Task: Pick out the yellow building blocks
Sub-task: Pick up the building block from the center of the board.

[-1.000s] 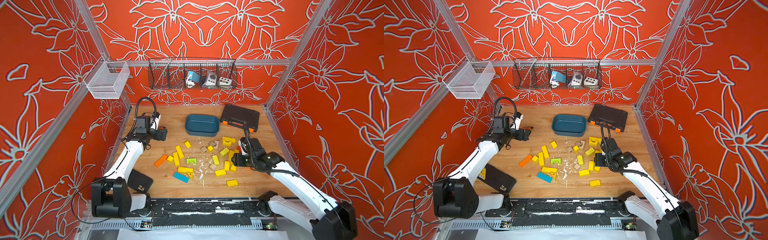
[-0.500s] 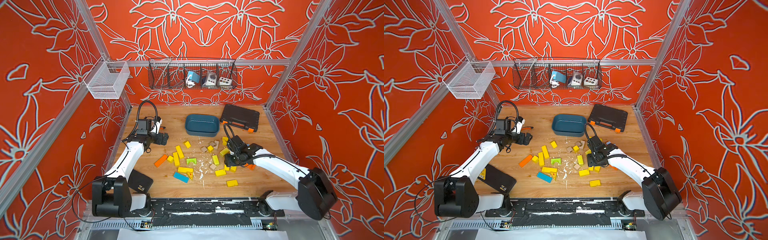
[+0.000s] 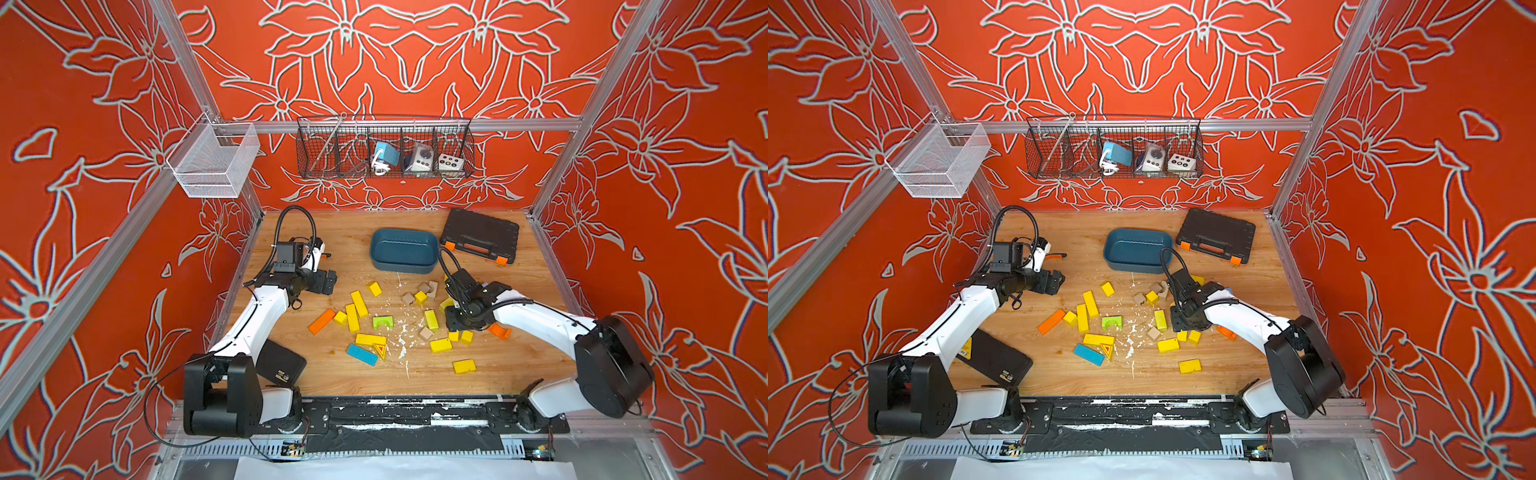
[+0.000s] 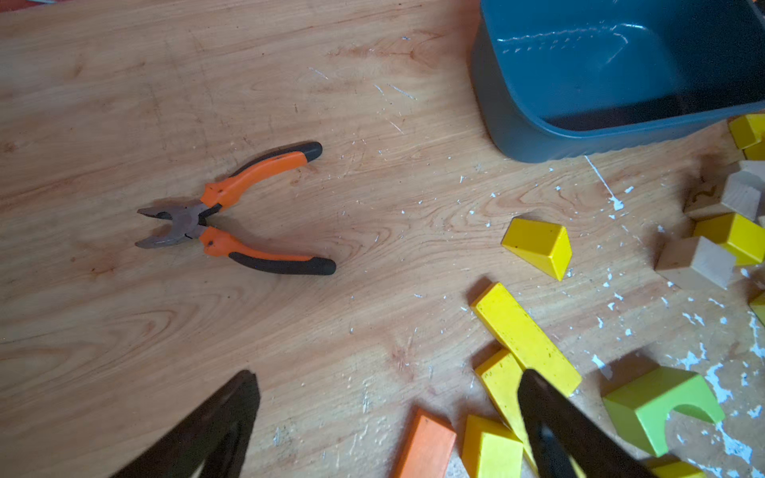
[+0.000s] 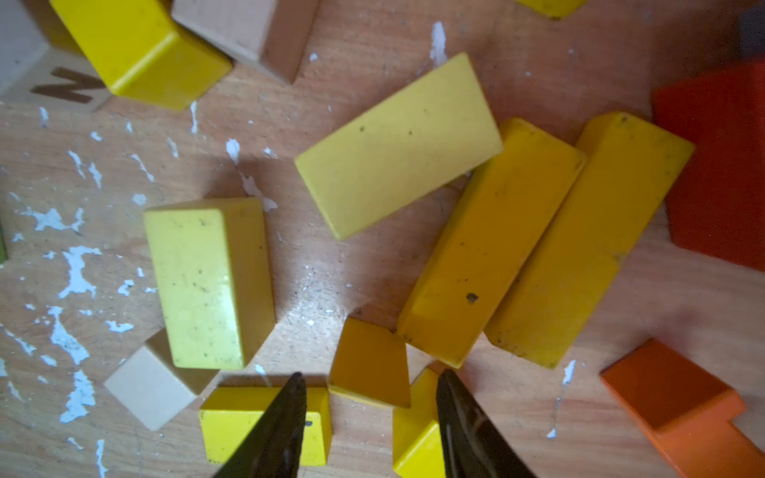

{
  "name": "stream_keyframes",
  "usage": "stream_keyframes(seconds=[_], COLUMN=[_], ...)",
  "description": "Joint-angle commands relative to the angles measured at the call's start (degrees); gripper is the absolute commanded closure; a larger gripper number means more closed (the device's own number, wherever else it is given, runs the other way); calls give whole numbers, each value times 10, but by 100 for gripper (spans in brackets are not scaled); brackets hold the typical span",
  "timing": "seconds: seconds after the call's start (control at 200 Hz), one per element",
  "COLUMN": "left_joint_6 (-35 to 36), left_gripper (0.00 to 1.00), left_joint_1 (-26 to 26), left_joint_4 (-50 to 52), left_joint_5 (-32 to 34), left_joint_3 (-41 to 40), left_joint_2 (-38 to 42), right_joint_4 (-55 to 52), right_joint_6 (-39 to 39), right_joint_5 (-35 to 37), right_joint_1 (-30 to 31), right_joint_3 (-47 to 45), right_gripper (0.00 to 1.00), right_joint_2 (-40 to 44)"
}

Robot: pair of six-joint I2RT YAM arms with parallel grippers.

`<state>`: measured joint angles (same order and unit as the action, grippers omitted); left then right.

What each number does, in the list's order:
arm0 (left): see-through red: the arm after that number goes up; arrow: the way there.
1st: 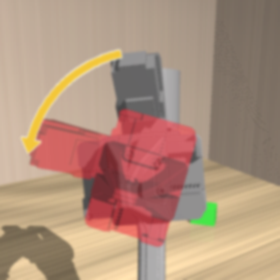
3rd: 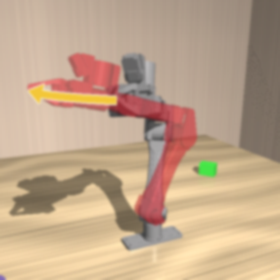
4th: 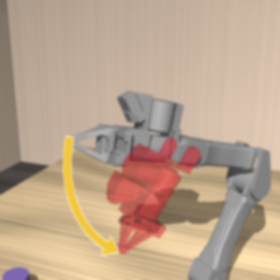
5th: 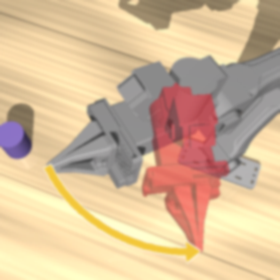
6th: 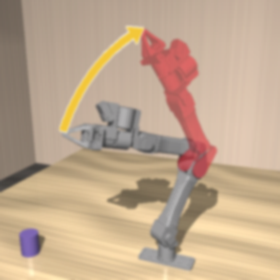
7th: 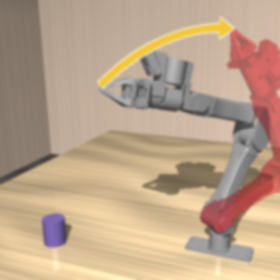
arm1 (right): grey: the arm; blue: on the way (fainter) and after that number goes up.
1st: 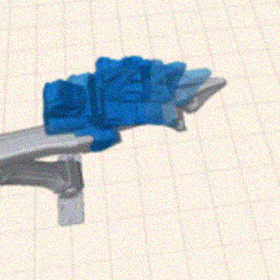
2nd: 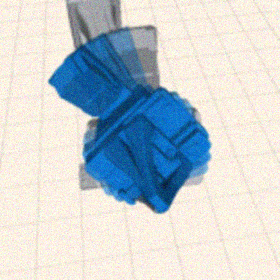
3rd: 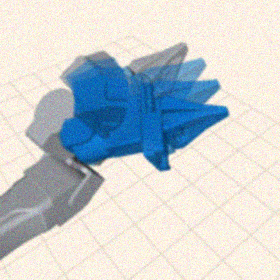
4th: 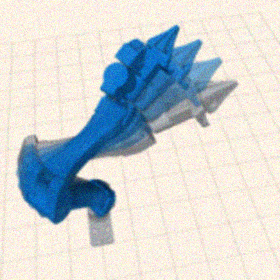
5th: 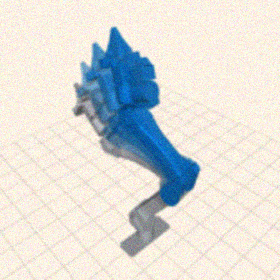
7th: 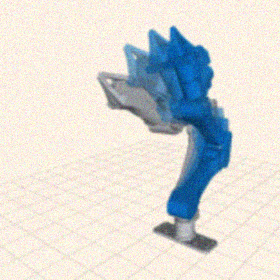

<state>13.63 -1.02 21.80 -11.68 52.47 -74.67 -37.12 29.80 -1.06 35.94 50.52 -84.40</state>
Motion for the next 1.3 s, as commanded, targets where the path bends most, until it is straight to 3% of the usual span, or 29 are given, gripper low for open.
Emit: stream_keyframes(seconds=[0.0, 0.58, 0.856, 1.116, 1.296], left_joint_6=[15, 34, 39, 54, 59], left_gripper=[3, 3, 3, 3, 4], left_joint_1=[3, 3, 3, 3, 3], left_joint_4=[5, 30, 53, 74, 103], left_joint_5=[-10, -29, -39, -36, -46], left_joint_3=[-4, 3, 27, 34, 28], left_joint_2=[6, 7, -1, -2, -1], right_joint_4=[-19, -35, -48, -107, -130], right_joint_6=[14, 47, 33, -18, -84], right_joint_5=[21, 44, 55, 70, 67], right_joint_1=[12, 48, 52, 51, 31], right_joint_3=[21, 30, 46, 183, 360], right_gripper=[50, 62, 79, 85, 85], right_joint_2=[-24, -78, -58, -46, -138])
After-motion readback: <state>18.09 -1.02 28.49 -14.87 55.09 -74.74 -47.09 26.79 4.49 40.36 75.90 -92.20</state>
